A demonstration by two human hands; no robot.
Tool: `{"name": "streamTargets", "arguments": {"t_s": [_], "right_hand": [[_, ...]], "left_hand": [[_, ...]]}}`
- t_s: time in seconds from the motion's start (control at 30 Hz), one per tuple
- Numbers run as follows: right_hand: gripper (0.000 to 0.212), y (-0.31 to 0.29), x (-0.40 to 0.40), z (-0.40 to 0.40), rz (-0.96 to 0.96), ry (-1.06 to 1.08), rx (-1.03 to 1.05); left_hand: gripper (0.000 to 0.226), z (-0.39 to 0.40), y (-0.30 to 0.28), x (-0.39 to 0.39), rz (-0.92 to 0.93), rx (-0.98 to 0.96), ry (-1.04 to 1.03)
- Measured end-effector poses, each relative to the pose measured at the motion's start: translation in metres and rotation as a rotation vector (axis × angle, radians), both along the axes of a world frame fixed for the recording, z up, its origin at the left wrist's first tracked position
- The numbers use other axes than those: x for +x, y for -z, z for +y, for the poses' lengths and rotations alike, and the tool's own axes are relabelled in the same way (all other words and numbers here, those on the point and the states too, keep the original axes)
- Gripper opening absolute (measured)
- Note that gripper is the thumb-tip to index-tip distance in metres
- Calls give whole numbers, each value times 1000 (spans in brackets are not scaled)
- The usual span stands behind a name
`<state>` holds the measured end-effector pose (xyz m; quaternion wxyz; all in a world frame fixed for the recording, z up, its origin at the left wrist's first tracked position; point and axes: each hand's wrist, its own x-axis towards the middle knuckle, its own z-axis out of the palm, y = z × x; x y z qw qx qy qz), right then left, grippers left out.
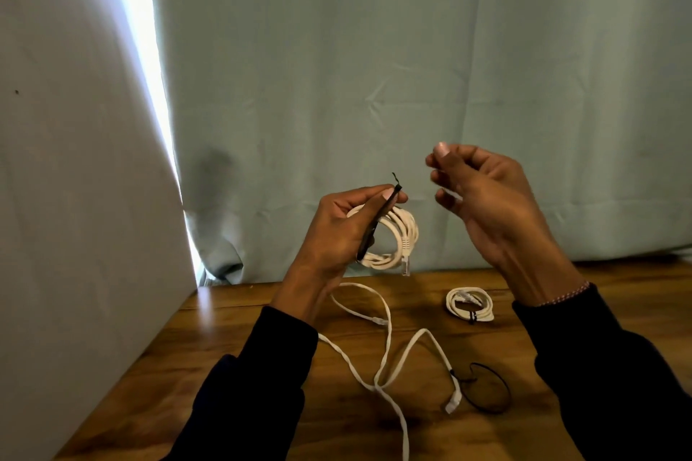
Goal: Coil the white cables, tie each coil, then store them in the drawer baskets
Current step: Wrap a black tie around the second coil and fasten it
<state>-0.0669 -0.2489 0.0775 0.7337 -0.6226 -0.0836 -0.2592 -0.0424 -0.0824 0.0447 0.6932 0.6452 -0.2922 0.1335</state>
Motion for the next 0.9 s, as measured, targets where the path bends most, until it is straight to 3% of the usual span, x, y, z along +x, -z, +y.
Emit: {"name": "streamTargets", "arguments": {"t_s": [0.13,0.27,0.5,0.63,0.77,0.9], "right_hand": [[43,3,-6,4,104,-232,-256],[29,3,-2,8,77,-289,-153],[16,8,1,22,56,-47,131],[27,0,0,8,28,77,100],[46,1,-2,7,87,-138,-63],[41,7,-1,10,55,-279,-193]], "left_hand": [[18,-2,3,1,-23,0,24],[20,-1,1,2,-30,21,5],[18,3,3,6,-64,50,14],[18,6,0,4,-73,43,10],[18,1,4,6,-58,48,-20],[21,2,6,11,-52,37,-42]]}}
